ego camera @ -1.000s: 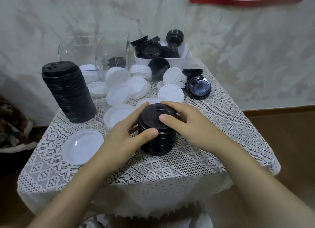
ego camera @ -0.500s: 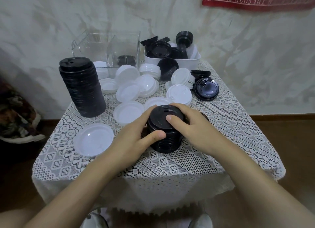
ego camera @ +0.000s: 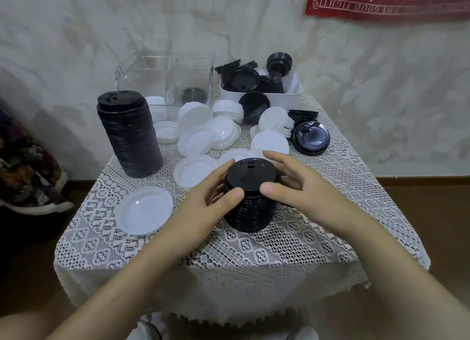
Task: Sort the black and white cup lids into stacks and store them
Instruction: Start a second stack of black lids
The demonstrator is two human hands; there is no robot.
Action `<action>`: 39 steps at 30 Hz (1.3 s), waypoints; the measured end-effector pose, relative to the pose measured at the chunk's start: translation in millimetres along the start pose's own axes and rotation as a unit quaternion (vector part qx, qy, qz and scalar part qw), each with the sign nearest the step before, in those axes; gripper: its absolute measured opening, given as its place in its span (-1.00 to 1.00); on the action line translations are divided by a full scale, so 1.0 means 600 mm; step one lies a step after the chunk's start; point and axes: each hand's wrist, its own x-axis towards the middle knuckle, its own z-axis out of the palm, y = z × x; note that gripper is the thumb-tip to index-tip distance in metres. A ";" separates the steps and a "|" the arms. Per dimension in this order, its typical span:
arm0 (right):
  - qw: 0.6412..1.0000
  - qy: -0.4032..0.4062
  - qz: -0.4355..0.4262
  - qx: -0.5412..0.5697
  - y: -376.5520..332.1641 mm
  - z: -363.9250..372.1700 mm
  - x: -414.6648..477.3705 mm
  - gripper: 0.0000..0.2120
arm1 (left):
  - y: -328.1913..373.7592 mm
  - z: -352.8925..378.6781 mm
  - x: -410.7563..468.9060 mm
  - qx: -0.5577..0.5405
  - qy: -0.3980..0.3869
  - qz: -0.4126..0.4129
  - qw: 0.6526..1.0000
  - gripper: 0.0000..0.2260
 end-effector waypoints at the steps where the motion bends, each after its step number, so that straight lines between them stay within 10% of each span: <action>1: 1.000 -0.009 -0.001 -0.005 0.000 -0.002 -0.002 -0.20 | -0.002 -0.002 0.000 0.000 -0.005 0.000 1.000 -0.26; 13: 0.994 0.084 -0.019 0.073 -0.002 -0.015 0.006 -0.36 | -0.014 0.000 0.004 0.028 -0.009 -0.001 1.000 -0.09; 19: 0.997 0.071 -0.014 0.036 0.000 -0.013 0.003 -0.26 | -0.008 0.006 0.005 0.043 0.012 0.008 0.999 -0.37; 25: 0.996 0.017 -0.014 -0.092 0.001 0.001 0.004 -0.08 | -0.010 0.001 0.005 0.076 0.020 0.011 0.997 -0.21; 39: 0.999 -0.015 -0.013 -0.031 0.003 -0.005 0.003 -0.36 | -0.003 -0.001 0.003 0.060 0.015 0.016 0.998 -0.25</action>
